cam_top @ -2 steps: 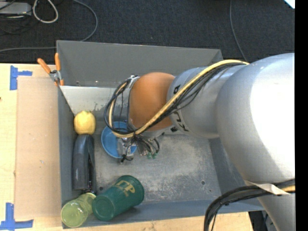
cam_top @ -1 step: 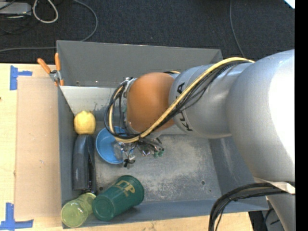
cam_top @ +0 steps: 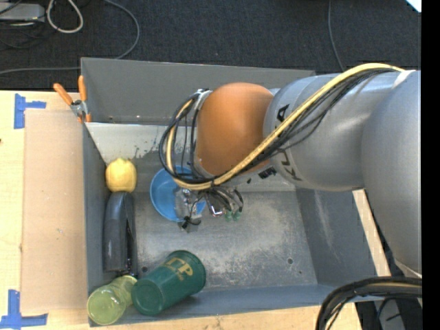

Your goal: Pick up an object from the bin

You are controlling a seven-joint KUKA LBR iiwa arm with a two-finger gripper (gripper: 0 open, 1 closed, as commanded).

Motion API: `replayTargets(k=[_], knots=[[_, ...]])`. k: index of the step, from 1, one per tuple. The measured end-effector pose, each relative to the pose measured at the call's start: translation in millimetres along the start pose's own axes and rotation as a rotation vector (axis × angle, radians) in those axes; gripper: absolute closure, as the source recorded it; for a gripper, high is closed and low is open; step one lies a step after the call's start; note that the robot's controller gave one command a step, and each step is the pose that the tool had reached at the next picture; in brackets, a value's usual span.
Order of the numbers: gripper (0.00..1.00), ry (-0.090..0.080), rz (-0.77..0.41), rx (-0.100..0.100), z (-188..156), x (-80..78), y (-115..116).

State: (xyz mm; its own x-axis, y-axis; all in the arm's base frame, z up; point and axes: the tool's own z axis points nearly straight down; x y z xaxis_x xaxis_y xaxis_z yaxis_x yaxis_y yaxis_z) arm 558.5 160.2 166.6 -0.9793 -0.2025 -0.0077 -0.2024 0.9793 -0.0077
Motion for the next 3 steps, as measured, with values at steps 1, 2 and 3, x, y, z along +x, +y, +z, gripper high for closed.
replayTargets(k=[1,2,3], knots=[[1.00,-0.015,-0.008,-0.001,-1,-9.2,1],[1.00,-0.014,-0.185,0.000,100,-48.8,-35],[1.00,-0.013,0.140,-0.003,71,-27.5,-12]])
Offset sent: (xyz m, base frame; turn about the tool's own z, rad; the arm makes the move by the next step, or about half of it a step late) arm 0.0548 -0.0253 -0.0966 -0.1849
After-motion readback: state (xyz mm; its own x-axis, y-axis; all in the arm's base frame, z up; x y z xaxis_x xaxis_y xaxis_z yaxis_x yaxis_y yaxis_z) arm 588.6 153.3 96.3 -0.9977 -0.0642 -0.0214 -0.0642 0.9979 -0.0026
